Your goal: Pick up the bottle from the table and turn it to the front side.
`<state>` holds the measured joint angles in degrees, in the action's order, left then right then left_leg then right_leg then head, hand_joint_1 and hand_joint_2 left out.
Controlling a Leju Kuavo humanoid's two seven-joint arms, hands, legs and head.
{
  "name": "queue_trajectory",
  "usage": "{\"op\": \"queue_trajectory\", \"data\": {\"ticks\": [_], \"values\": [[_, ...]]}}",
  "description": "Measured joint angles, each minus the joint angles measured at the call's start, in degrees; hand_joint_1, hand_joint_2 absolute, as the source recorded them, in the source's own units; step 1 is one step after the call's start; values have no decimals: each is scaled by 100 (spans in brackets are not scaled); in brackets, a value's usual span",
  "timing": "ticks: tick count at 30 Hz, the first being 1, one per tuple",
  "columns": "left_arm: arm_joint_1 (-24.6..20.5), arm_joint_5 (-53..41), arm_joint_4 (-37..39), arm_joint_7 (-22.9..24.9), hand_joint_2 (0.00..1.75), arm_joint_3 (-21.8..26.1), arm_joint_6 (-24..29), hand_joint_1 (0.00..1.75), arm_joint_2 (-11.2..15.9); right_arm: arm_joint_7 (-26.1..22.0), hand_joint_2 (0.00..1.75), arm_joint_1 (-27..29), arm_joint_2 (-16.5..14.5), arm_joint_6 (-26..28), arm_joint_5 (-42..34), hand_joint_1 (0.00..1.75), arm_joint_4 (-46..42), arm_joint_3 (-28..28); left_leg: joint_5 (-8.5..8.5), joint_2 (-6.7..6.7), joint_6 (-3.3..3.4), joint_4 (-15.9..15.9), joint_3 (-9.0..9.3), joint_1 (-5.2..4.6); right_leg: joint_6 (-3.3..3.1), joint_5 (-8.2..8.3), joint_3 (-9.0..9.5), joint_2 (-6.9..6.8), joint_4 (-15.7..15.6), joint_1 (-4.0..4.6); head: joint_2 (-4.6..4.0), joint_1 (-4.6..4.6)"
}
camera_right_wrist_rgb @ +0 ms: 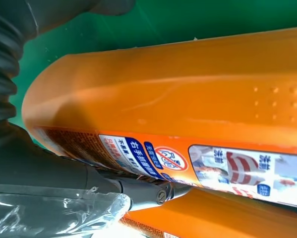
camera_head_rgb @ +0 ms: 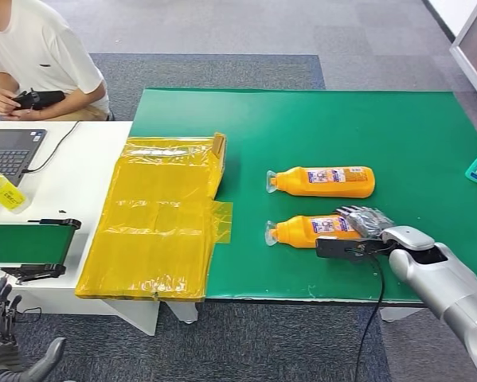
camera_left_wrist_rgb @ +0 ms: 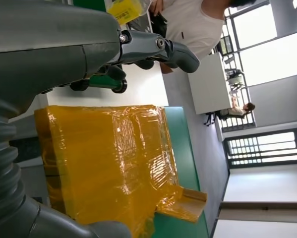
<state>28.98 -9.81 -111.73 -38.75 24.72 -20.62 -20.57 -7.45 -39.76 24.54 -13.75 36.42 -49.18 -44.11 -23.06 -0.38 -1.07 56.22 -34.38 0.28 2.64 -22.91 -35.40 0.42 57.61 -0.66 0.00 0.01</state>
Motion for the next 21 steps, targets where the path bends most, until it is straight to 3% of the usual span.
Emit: {"op": "queue_trajectory", "data": {"ticks": [1, 2, 3, 5, 7, 10, 16, 21], "values": [[0, -11, 0, -4, 175, -6, -5, 0, 0, 2, 175, 0, -3, 9, 2, 6, 14, -5, 0, 0, 0, 0, 2, 0, 0, 0, 2, 0, 0, 0, 0, -1], [2, -32, 0, -12, 175, -12, -10, 0, 0, 8, 175, 1, -6, 23, 8, 25, 32, -10, 0, 0, 0, 0, 5, 0, 0, 0, 5, 0, -1, 0, 0, 0], [5, -68, 0, -25, 175, -25, -17, 0, 0, 20, 175, 5, -9, 48, 21, 51, 56, -14, 0, 0, 0, 0, 7, 0, 0, 0, 7, 0, -2, 0, 0, -1], [12, -159, 0, -53, 175, -74, -26, 0, 0, 51, 175, 28, -17, 131, 55, 127, 119, -18, 0, -1, 1, 0, 11, 0, 0, 0, 12, -1, -3, 0, 0, 1], [16, -230, 0, -64, 175, -139, -25, 0, 0, 65, 175, 68, -24, 249, 89, 166, 185, -15, -1, -1, 2, 0, 14, 0, 1, 0, 17, -2, -3, 0, 0, 1], [16, -290, 0, -66, 175, -215, -16, 0, 0, 25, 175, 120, -31, 425, 123, 175, 253, 8, -2, -1, 3, 0, 19, 0, 1, -1, 22, -2, -4, 0, 0, 1], [19, -358, 0, -66, 175, -326, -18, 0, -1, -178, 175, 282, -43, 730, 228, 175, 214, 198, -2, -2, 4, 0, 28, 0, 1, -1, 32, -4, -5, 0, 0, 1], [40, -419, 0, -61, 175, -457, -21, 0, -3, -545, 175, 872, -53, 1232, 209, 175, -347, 652, -6, -3, 3, 0, 31, 1, 1, -4, 35, -4, -5, 2, 0, -1]]}}
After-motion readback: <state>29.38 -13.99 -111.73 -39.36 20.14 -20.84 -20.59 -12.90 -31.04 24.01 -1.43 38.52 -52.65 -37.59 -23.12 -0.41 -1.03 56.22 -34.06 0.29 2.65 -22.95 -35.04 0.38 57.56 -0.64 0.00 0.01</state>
